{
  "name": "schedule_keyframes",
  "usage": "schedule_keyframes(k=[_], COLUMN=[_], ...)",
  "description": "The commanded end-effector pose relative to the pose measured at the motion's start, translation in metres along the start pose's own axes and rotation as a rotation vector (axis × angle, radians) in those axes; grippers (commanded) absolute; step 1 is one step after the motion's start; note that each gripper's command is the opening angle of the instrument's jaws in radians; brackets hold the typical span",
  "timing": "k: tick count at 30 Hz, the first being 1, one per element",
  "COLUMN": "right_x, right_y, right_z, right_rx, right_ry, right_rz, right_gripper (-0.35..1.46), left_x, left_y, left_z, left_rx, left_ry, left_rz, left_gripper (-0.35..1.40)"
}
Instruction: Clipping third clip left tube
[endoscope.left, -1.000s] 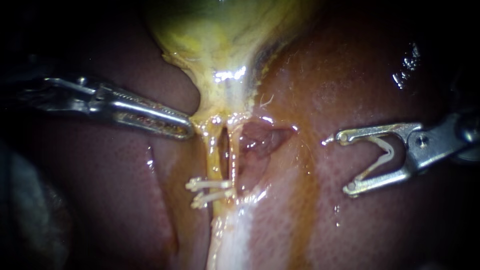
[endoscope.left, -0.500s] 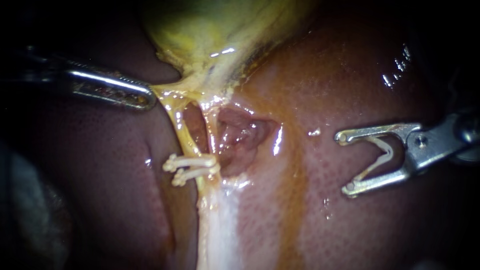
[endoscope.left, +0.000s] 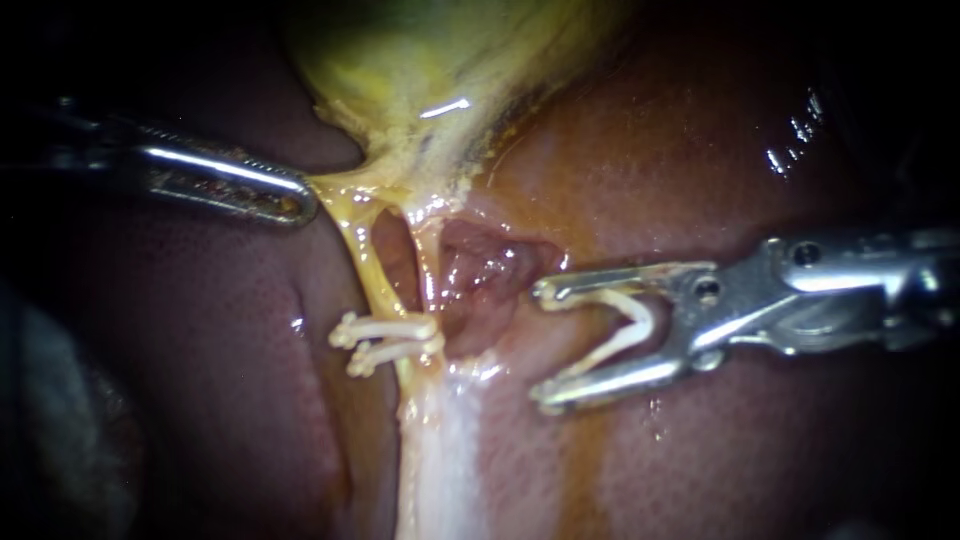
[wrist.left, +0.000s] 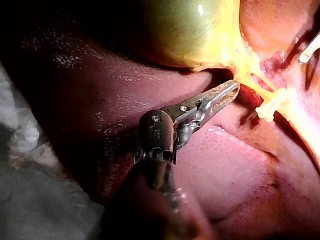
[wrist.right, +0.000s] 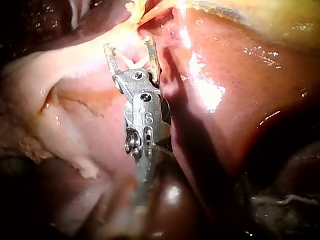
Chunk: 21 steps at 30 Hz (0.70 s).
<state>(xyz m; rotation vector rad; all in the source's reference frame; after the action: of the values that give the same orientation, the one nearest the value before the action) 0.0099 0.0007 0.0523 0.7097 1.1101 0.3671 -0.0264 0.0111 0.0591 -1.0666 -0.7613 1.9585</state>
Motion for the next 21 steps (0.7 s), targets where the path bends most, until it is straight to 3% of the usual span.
schedule_keyframes(k=[1,13,21], right_x=[0.0002,0.0021,0.0017], right_y=[0.0002,0.0028,0.0050], right_z=[0.0005,0.0046,0.0057], right_rx=[0.003,0.013,0.010], right_ry=[0.015,0.113,0.121], right_rz=[0.016,0.179,0.237], right_gripper=[0.48,0.46,0.45], left_x=[0.0000,-0.0001,-0.0001], left_y=[0.0000,0.0000,0.0000], left_z=[0.0001,0.0003,0.0003], left_rx=[0.000,-0.004,-0.004], left_ry=[-0.001,-0.003,-0.003], left_rz=[0.000,0.000,0.000], left_gripper=[-0.35,-0.35,-0.35])
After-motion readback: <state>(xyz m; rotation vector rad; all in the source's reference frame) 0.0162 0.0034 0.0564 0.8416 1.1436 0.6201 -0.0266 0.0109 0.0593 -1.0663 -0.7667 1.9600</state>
